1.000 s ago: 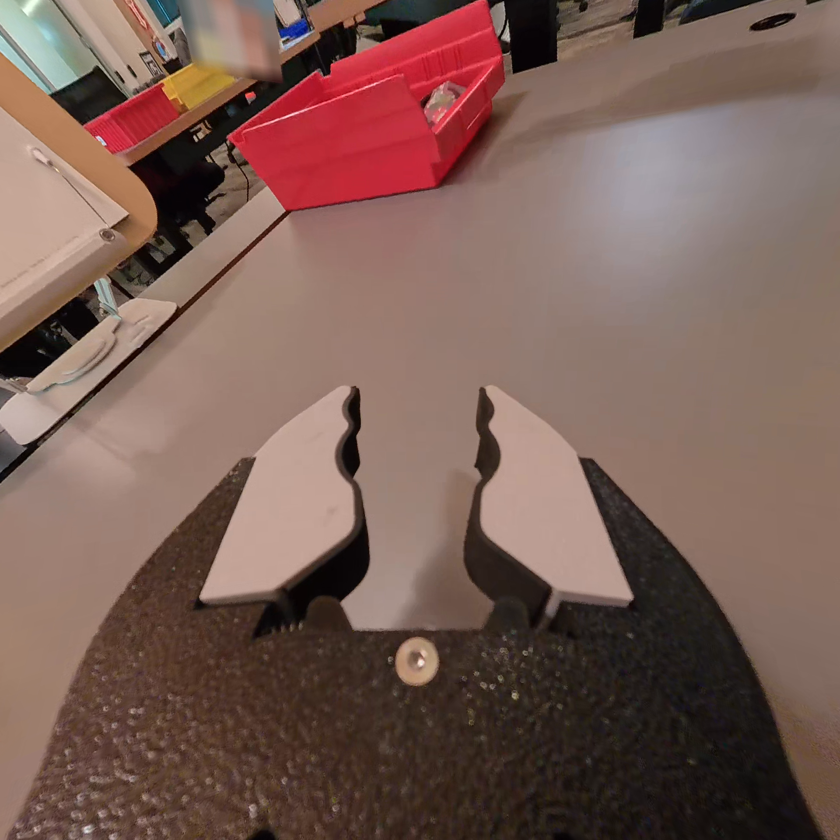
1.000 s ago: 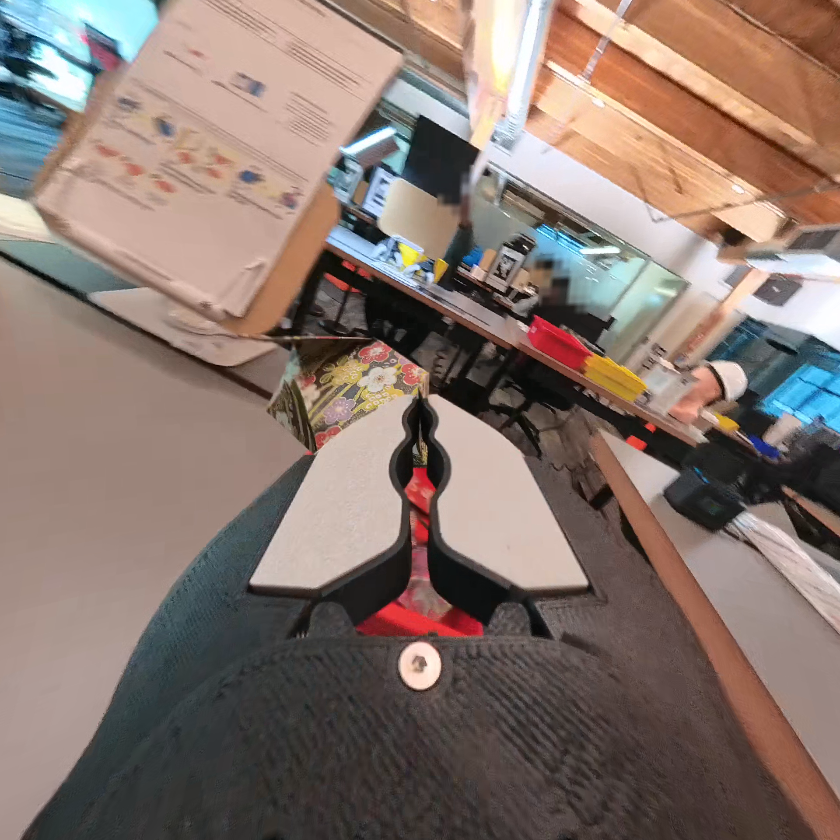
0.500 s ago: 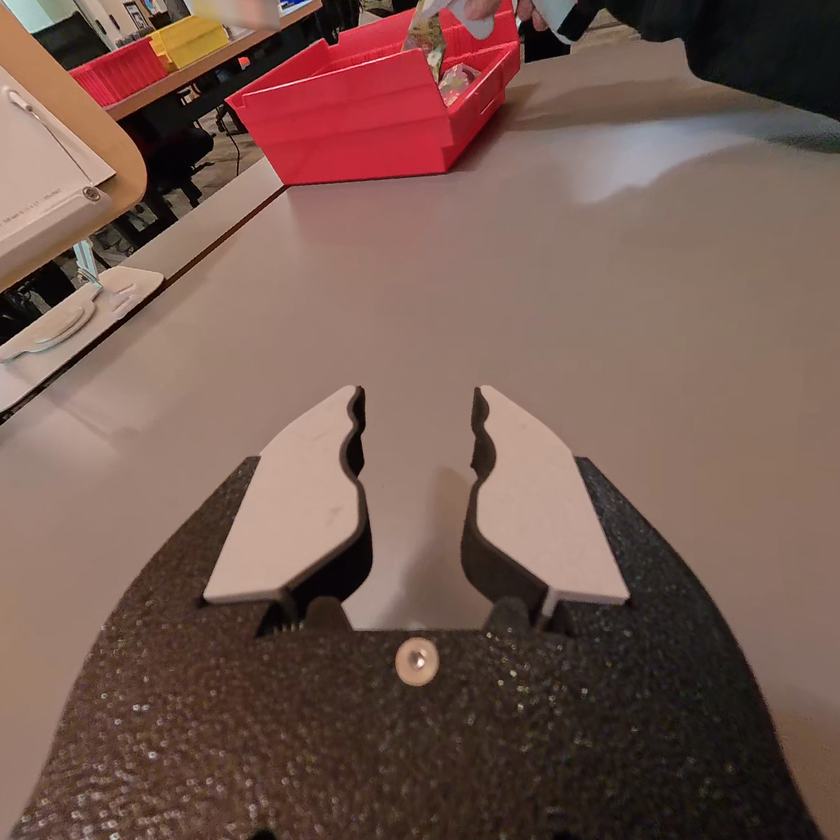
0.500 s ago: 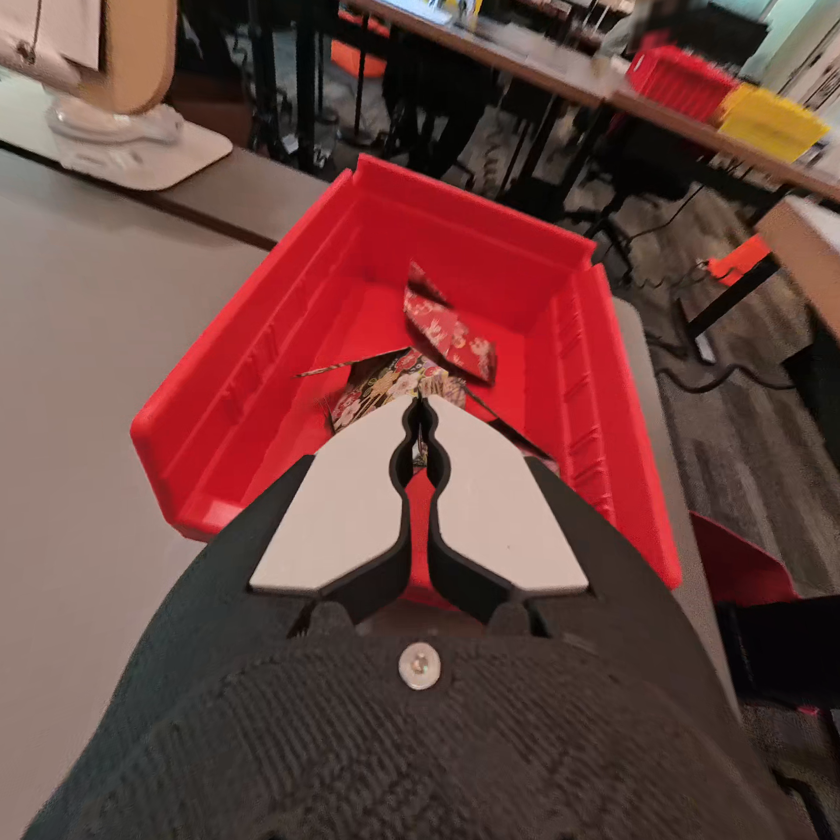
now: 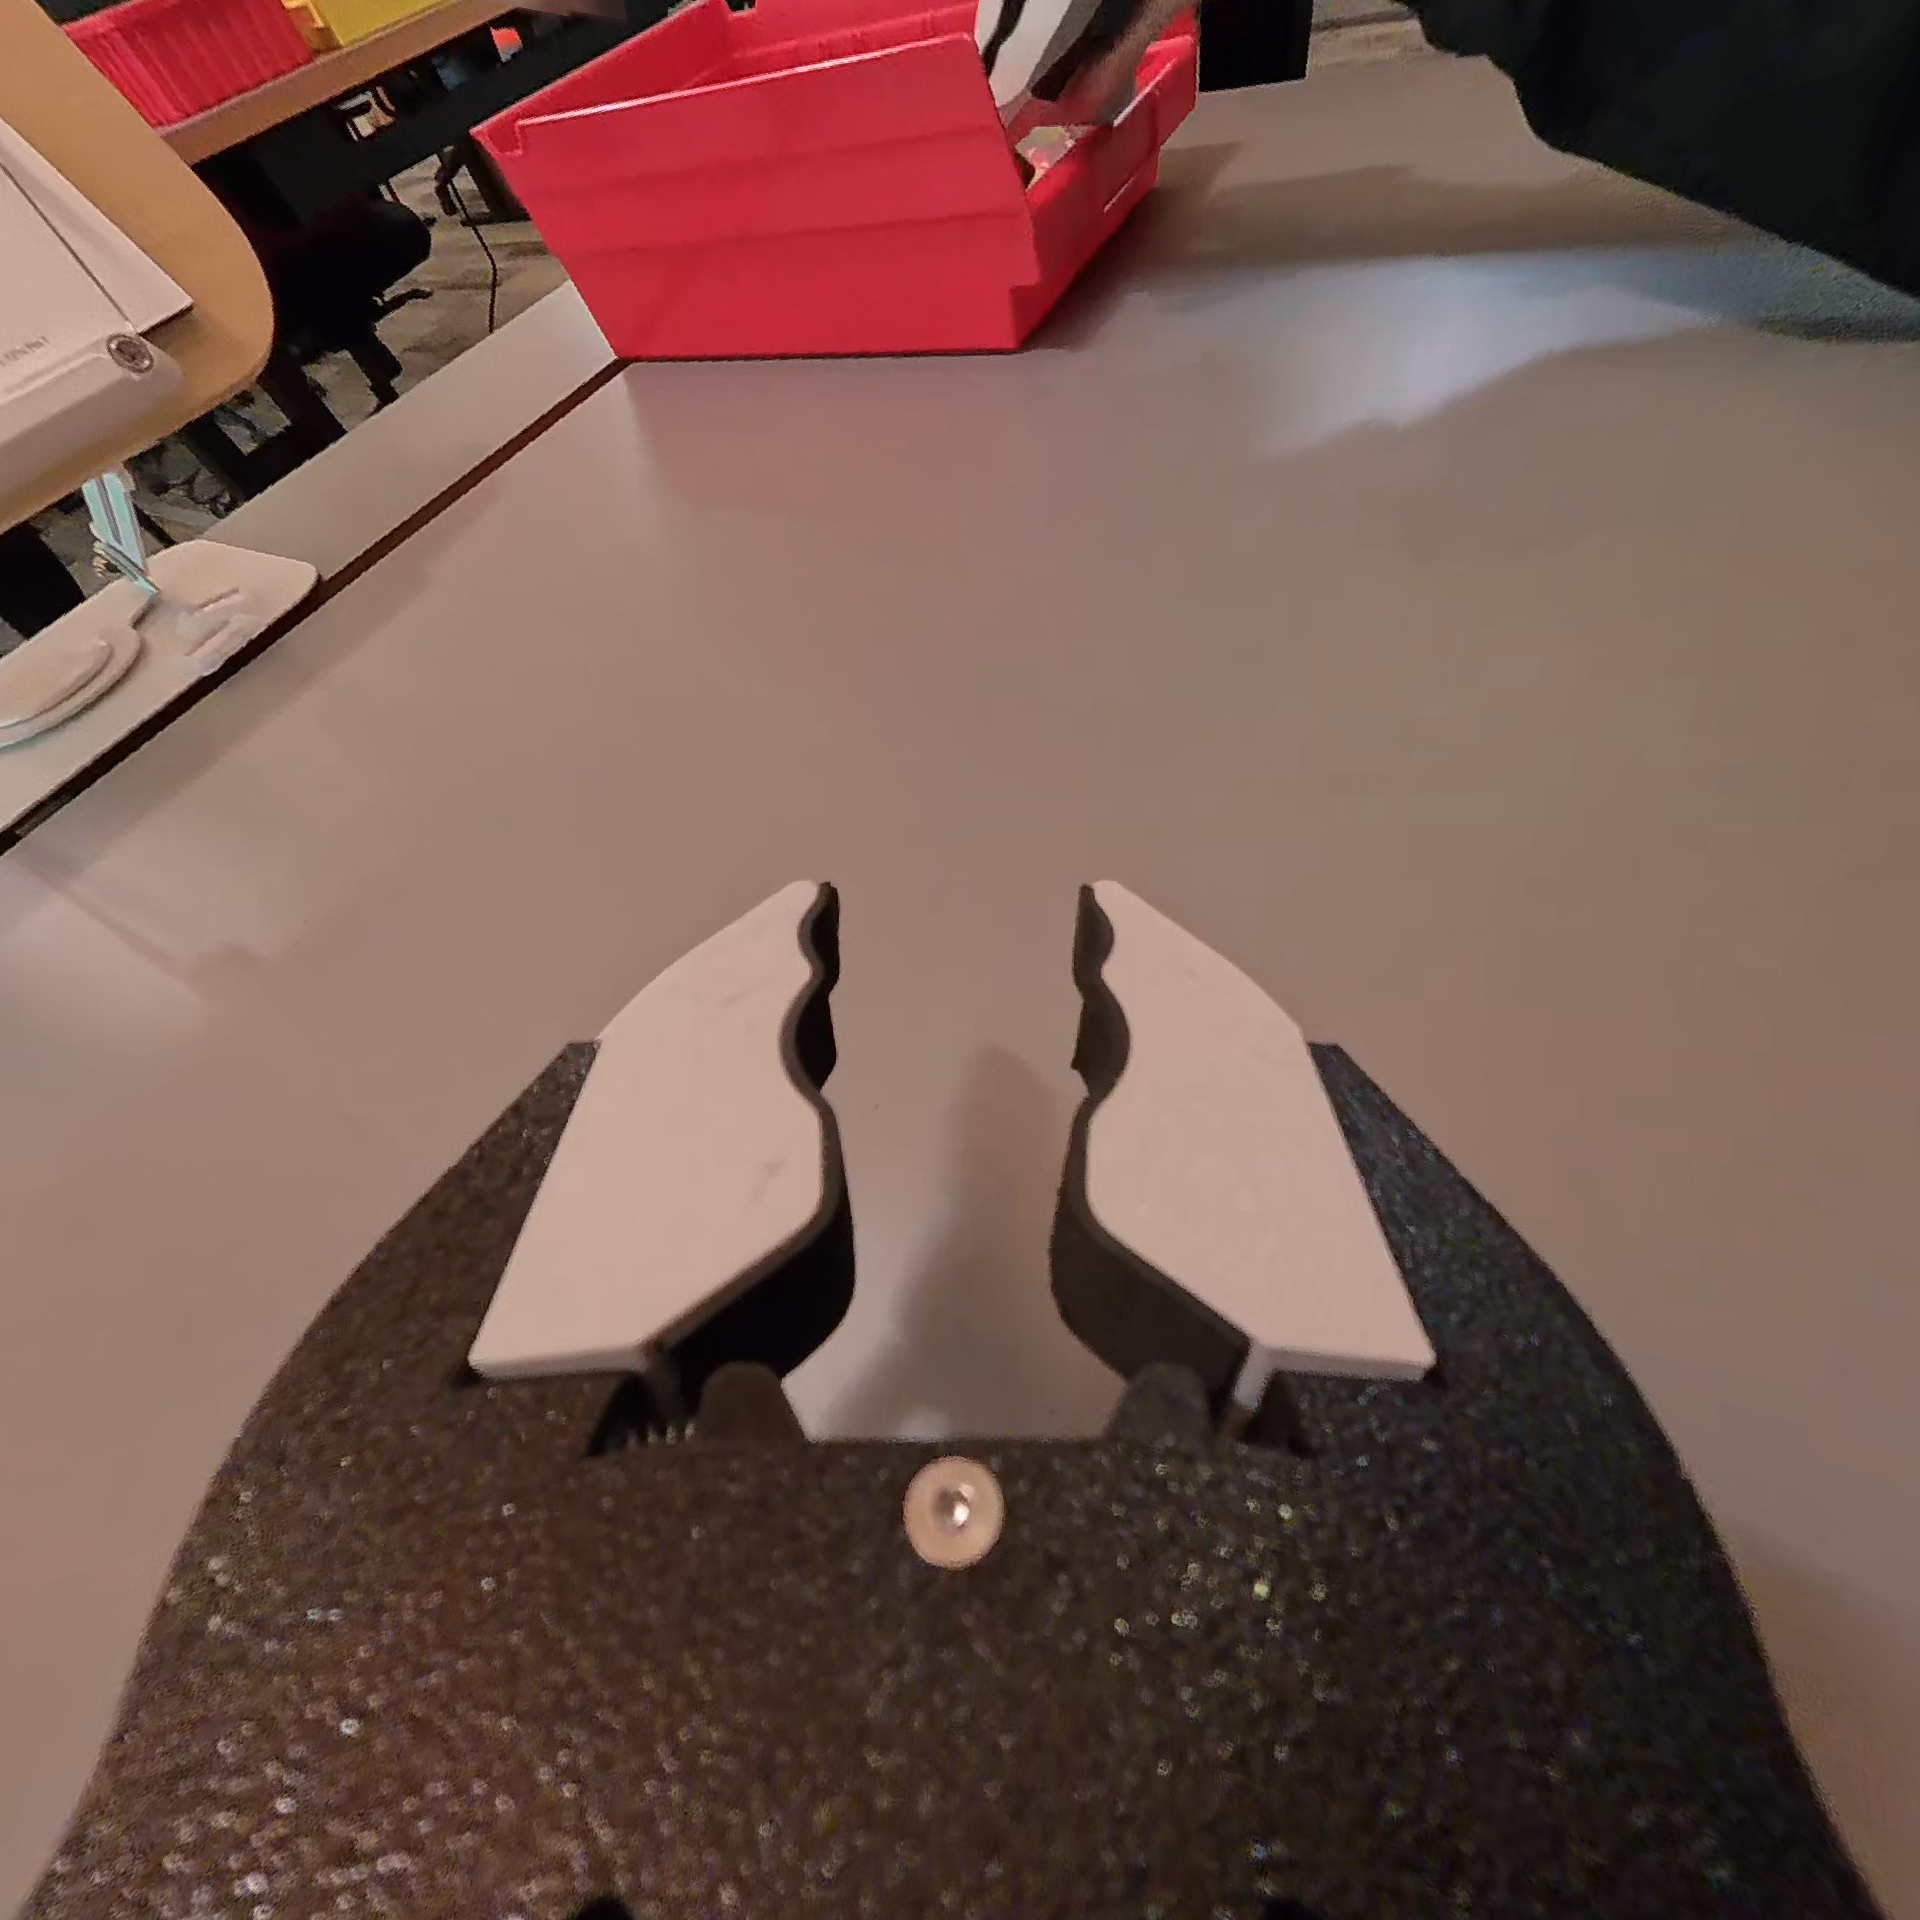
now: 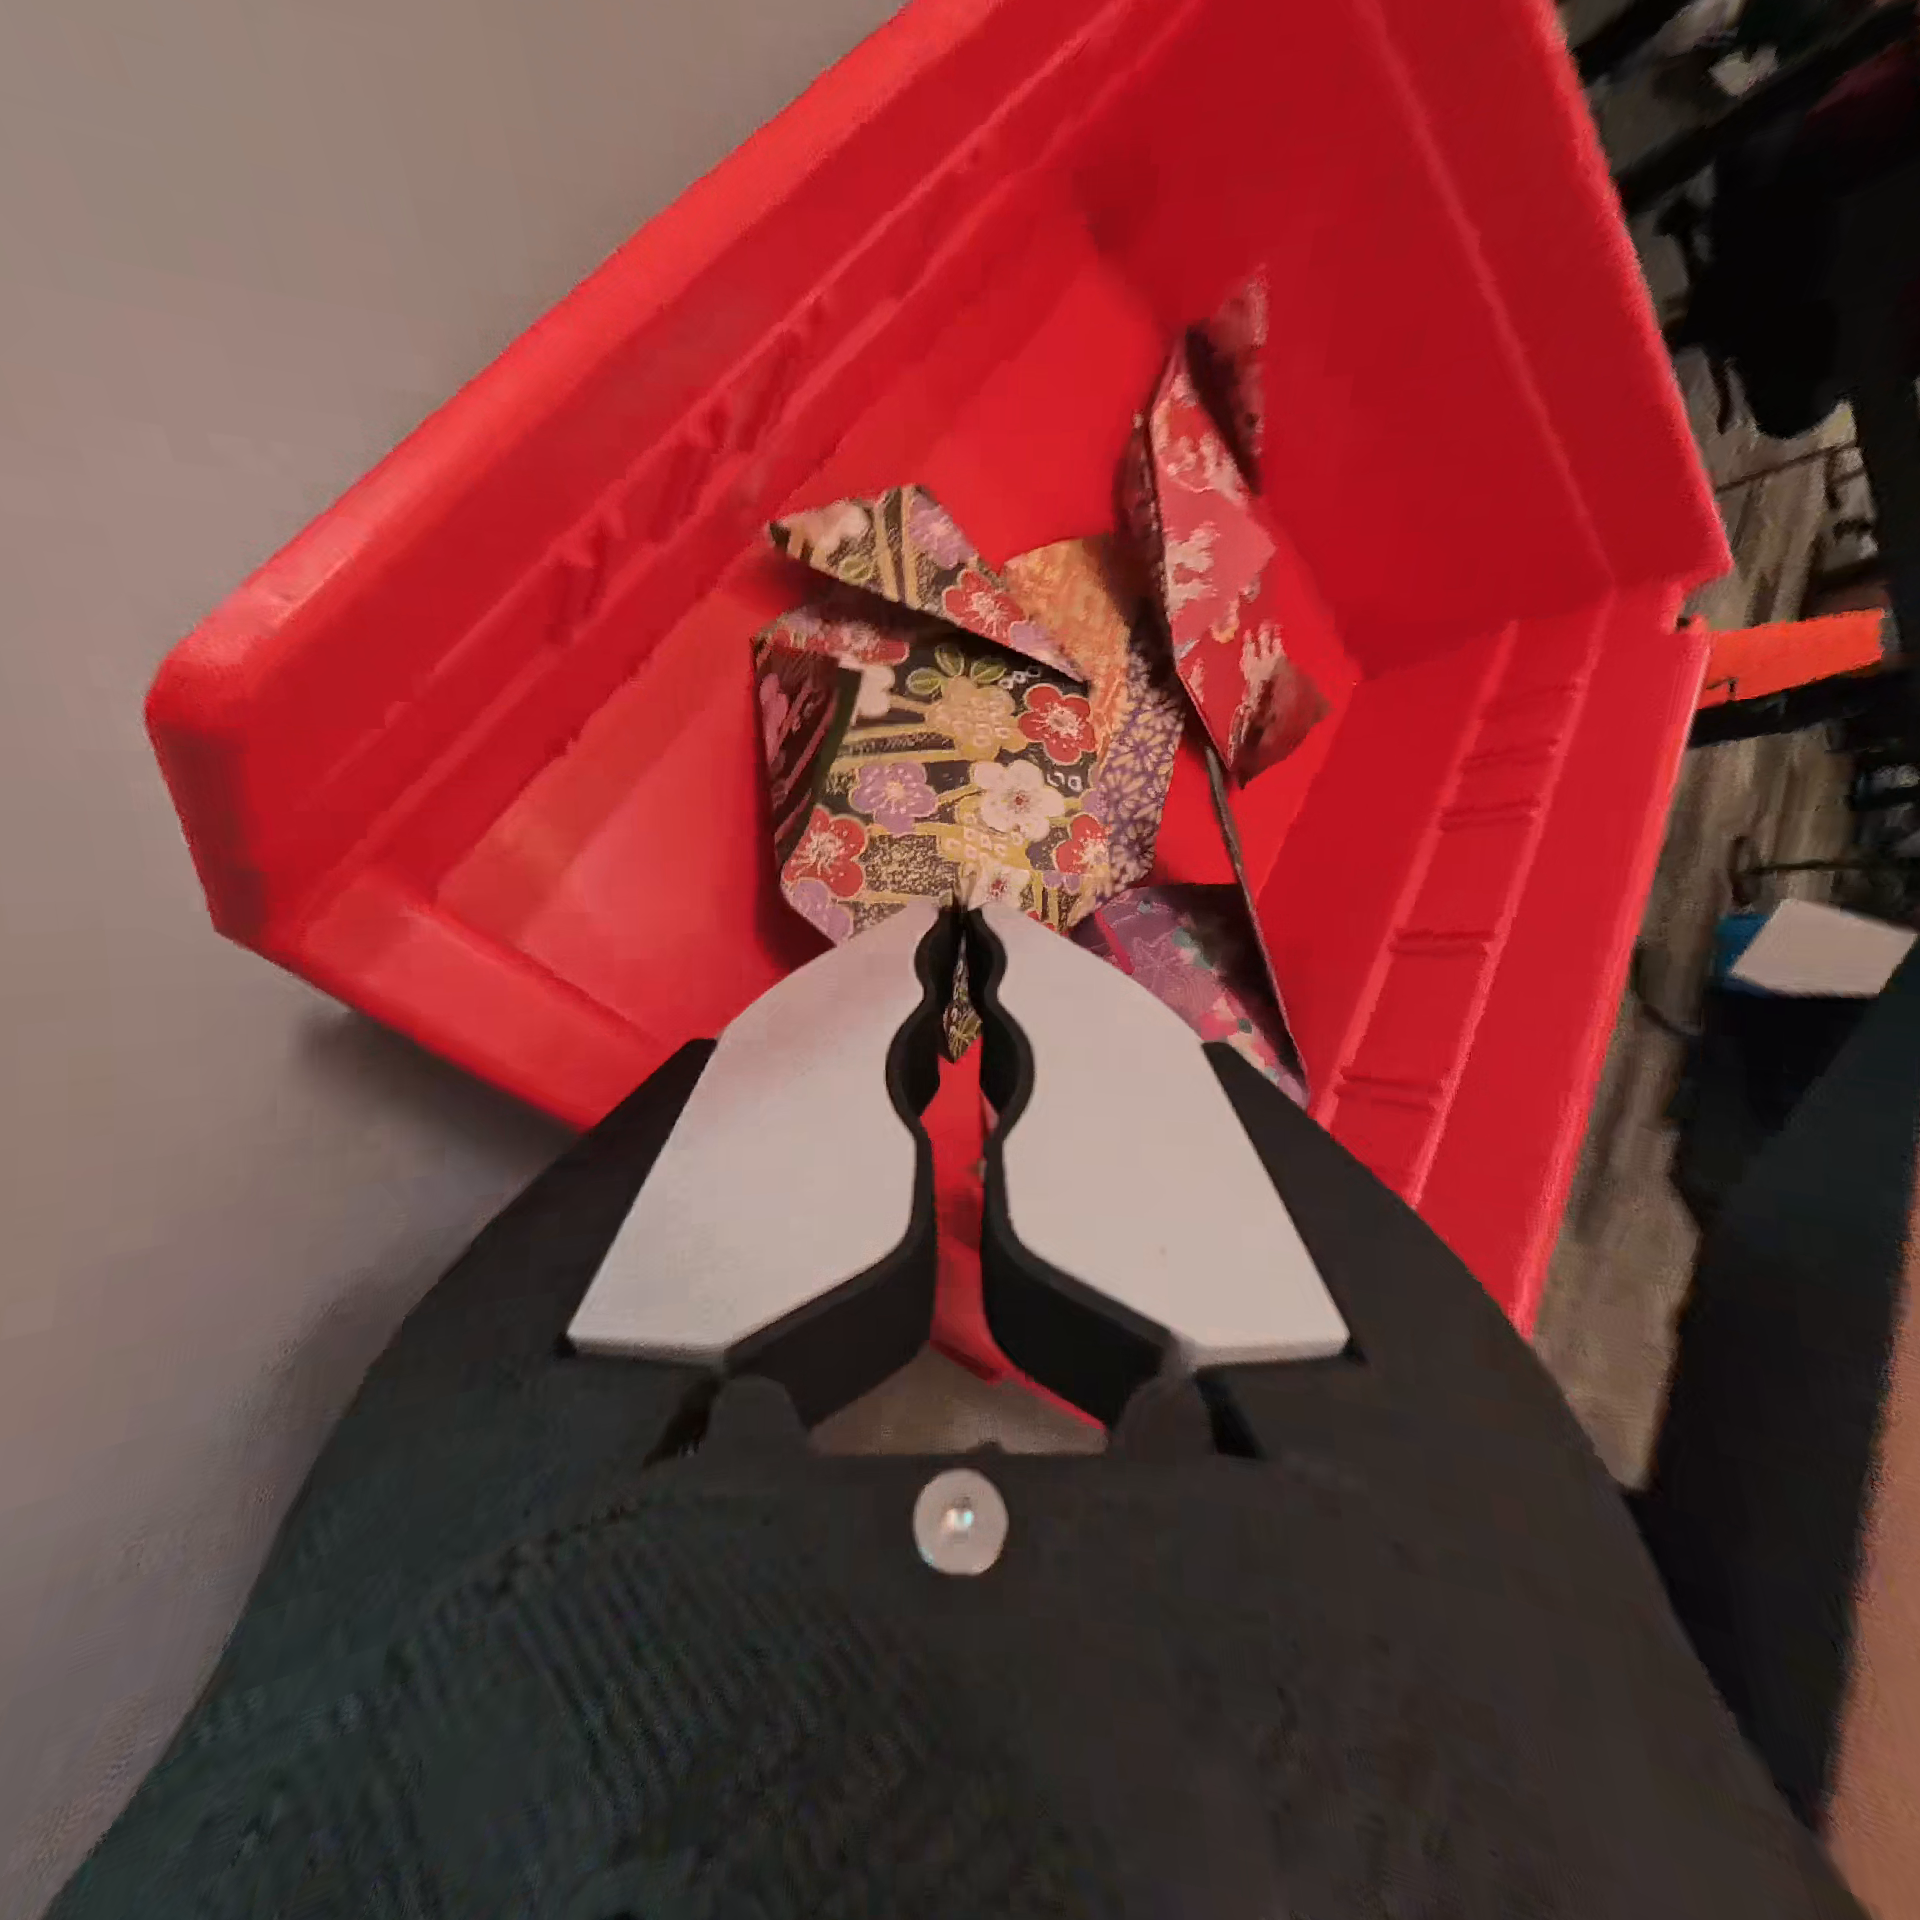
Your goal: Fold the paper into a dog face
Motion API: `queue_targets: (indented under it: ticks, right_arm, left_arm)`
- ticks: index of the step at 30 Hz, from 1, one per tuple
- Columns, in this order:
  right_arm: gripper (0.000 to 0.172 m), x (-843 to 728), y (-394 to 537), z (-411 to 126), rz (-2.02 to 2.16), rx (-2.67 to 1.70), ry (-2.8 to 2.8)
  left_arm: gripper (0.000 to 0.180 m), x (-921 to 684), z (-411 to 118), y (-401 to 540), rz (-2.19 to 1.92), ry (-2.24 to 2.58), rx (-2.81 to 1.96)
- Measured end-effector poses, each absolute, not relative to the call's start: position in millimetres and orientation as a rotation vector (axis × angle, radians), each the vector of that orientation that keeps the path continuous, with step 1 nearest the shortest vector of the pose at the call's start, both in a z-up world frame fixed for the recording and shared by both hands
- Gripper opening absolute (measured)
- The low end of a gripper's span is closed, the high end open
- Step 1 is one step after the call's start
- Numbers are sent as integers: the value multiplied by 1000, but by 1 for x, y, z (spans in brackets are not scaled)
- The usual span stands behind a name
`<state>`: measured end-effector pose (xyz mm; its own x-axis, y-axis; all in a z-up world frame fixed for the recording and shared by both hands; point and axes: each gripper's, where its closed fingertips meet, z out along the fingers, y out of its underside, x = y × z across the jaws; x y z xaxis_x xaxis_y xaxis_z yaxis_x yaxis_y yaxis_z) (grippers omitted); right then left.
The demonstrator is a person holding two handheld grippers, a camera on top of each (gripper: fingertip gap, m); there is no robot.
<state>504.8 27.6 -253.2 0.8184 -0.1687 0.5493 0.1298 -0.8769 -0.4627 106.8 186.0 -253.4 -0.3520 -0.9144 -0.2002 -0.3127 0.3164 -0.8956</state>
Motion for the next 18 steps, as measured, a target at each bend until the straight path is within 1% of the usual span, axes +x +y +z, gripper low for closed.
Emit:
queue_targets:
  ticks: [3, 6, 8, 10, 12, 15, 18]
  right_arm:
    - [7, 509, 31, -257, -872, -2574, -116]
    - [12, 509, 33, -257, -816, -2585, -162]
    - [35, 501, 31, -253, -692, -2574, -162]
    - [36, 481, 35, -246, -504, -2496, -180]
    - [36, 474, 29, -239, -427, -2452, -146]
    - [37, 482, 12, -225, -457, -2403, -45]
    - [27, 491, 3, -209, -495, -2310, 37]
  left_arm:
    - [42, 107, -256, 184, -1007, 1864, -1081]
    - [42, 106, -257, 181, -996, 1882, -1064]
    - [42, 106, -257, 181, -1000, 1886, -1057]
    - [42, 105, -257, 181, -1009, 1883, -1055]
    - [42, 105, -256, 180, -1022, 1885, -1055]
    - [42, 105, -256, 181, -1032, 1883, -1062]
    - [42, 105, -256, 180, -1036, 1889, -1063]
